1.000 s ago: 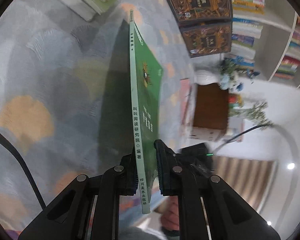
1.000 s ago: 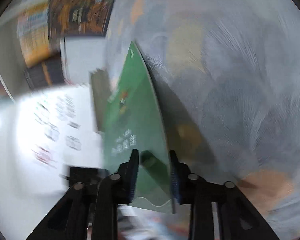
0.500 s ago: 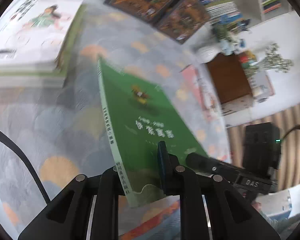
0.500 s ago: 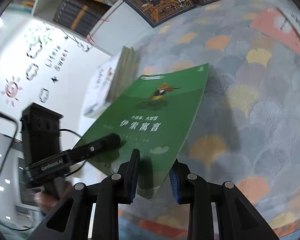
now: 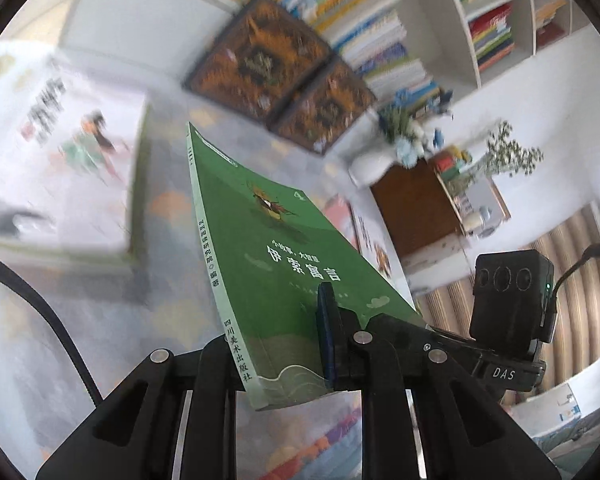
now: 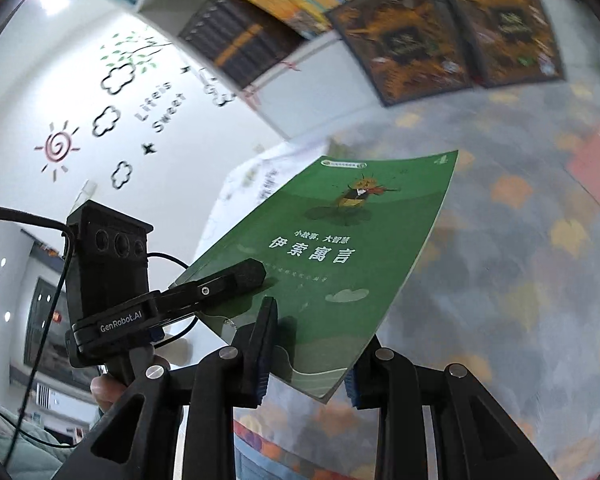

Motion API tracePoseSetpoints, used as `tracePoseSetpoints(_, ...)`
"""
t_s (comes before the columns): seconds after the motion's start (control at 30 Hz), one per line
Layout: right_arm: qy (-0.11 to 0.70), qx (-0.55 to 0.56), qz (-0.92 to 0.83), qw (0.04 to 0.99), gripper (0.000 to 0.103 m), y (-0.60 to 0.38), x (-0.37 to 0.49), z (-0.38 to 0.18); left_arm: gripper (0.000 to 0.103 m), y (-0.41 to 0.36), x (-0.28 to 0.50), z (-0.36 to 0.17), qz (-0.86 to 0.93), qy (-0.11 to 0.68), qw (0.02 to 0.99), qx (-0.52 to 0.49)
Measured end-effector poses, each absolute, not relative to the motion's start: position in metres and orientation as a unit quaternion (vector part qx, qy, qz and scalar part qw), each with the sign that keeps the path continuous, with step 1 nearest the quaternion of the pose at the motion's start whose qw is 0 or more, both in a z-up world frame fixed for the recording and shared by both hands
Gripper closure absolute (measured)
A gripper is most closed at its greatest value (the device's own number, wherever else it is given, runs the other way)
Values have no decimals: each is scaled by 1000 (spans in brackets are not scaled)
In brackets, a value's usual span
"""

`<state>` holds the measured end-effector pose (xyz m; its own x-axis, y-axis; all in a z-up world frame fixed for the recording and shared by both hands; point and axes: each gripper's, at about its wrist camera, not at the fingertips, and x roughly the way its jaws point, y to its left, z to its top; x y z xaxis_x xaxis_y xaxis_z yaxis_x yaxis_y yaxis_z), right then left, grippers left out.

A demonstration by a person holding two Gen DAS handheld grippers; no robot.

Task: Organize books
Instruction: 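Lift the green book with the left gripper while the right gripper supports it toward the table, then lower the green book onto the table stack and open both grippers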

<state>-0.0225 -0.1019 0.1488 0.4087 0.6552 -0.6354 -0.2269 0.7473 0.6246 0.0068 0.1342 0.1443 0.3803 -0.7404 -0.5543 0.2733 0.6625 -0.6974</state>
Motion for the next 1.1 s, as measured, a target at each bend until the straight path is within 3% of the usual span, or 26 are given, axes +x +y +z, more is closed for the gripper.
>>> tracePoseSetpoints(0.2, 467, 197, 319, 801, 74, -36, 30, 147, 87, 200, 29, 146, -263, 435, 816, -274)
tracePoseSetpoints(0.37, 499, 242, 337, 761, 74, 3, 76, 118, 84, 241, 52, 128, -225, 443, 820, -286)
tracePoseSetpoints(0.73, 519, 237, 298, 765, 74, 40, 111, 85, 78, 271, 91, 91, -163, 472, 806, -317)
tracePoseSetpoints(1.1, 554, 213, 280, 755, 73, 55, 109, 63, 76, 307, 51, 86, -41, 475, 816, -325)
